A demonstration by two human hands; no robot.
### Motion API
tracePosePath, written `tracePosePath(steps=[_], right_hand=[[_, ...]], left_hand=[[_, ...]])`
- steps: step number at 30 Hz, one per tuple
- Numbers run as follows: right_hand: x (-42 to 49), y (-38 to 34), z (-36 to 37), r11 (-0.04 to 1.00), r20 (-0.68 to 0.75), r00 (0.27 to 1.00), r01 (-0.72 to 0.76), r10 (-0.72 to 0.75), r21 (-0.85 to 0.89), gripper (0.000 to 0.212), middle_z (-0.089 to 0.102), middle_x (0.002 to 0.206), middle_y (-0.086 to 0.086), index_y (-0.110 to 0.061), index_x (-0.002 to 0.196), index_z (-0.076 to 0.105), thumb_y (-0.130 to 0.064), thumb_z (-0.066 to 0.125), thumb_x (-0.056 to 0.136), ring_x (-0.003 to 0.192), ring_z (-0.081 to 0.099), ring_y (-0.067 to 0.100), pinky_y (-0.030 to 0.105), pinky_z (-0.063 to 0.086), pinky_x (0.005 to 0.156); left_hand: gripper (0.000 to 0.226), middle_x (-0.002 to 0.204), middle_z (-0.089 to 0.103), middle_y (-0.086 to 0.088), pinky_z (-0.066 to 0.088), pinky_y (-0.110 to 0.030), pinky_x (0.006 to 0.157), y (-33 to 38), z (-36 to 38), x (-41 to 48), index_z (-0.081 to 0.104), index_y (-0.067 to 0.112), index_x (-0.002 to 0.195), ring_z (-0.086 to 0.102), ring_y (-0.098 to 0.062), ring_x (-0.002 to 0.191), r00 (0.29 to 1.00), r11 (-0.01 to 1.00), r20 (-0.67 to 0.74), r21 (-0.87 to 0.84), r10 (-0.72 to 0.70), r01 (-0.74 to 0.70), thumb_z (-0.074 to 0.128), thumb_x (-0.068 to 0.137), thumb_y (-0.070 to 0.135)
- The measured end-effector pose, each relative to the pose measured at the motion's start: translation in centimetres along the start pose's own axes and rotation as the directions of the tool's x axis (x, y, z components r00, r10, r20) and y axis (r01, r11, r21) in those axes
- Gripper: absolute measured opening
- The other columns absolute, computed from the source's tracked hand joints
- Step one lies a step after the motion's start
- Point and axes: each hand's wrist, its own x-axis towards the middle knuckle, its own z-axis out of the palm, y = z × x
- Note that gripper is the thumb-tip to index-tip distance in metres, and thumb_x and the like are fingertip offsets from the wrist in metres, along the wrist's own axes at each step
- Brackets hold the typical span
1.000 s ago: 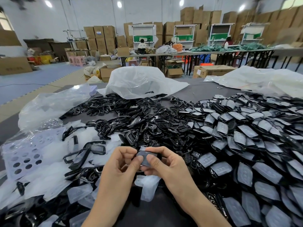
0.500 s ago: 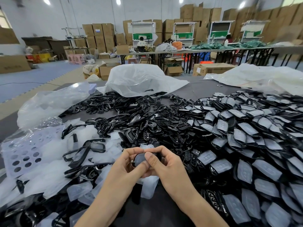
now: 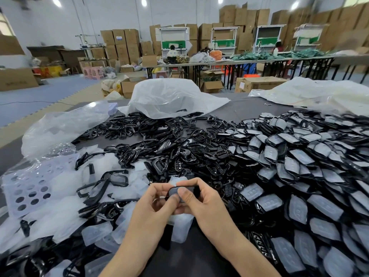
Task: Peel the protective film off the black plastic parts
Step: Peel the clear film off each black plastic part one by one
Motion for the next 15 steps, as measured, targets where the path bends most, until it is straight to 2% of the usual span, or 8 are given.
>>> tracePosePath(steps=[2,4,7,10,15], right_hand=[[0.04,-0.07,-0.07,1.000,0.005,1.000,0.002,-0.002,-0.015,0.009,0.076,0.099,0.013,-0.016,0.101,0.069,-0.010,0.064,0.097,0.090,0.075,0.033,0.034,0.062,0.079],[0.19,-0.25,-0.25,1.000,-0.016,1.000,0.009,-0.009,0.001,0.010,0.077,0.096,0.012,-0.019,0.098,0.071,-0.010,0.066,0.096,0.085,0.076,0.030,0.030,0.061,0.073],[0.32,-0.36,-0.58,1.000,-0.059,0.998,0.015,-0.014,0.015,0.011,0.077,0.096,0.011,-0.023,0.095,0.072,-0.013,0.068,0.095,0.082,0.076,0.030,0.030,0.060,0.071],[0.22,-0.21,-0.70,1.000,-0.047,0.999,-0.002,0.003,0.023,0.012,0.076,0.098,0.011,-0.025,0.096,0.071,-0.013,0.071,0.093,0.083,0.075,0.030,0.029,0.060,0.072],[0.03,-0.22,-0.59,0.999,-0.035,0.999,0.018,-0.019,-0.029,0.015,0.077,0.087,0.009,-0.024,0.094,0.069,-0.010,0.074,0.089,0.074,0.074,0.019,0.021,0.057,0.067]], left_hand=[[0.018,0.084,0.073,-0.010,0.054,-0.018,0.067,0.21,-0.19,-0.01,0.072,0.031,0.090,0.069,-0.016,0.077,1.000,1.000,0.028,0.004,0.005,-0.005,0.070,0.089,0.014],[0.018,0.091,0.076,-0.009,0.057,-0.020,0.073,0.61,-0.34,-0.04,0.074,0.029,0.096,0.074,-0.021,0.085,0.997,0.996,0.083,-0.083,-0.004,0.011,0.064,0.091,0.015],[0.023,0.097,0.076,-0.015,0.058,-0.022,0.074,1.00,-0.33,-0.12,0.071,0.013,0.109,0.075,-0.027,0.091,0.991,0.975,0.129,-0.219,-0.018,0.047,0.057,0.091,0.020],[0.020,0.093,0.077,-0.014,0.058,-0.023,0.072,0.87,-0.25,-0.26,0.067,0.009,0.110,0.075,-0.027,0.088,0.995,0.983,0.103,-0.179,-0.011,0.029,0.053,0.097,0.011],[0.025,0.084,0.076,-0.010,0.057,-0.020,0.071,0.60,-0.14,-0.38,0.076,0.026,0.100,0.073,-0.019,0.080,0.999,0.999,0.031,-0.036,0.042,-0.041,0.058,0.096,0.011]])
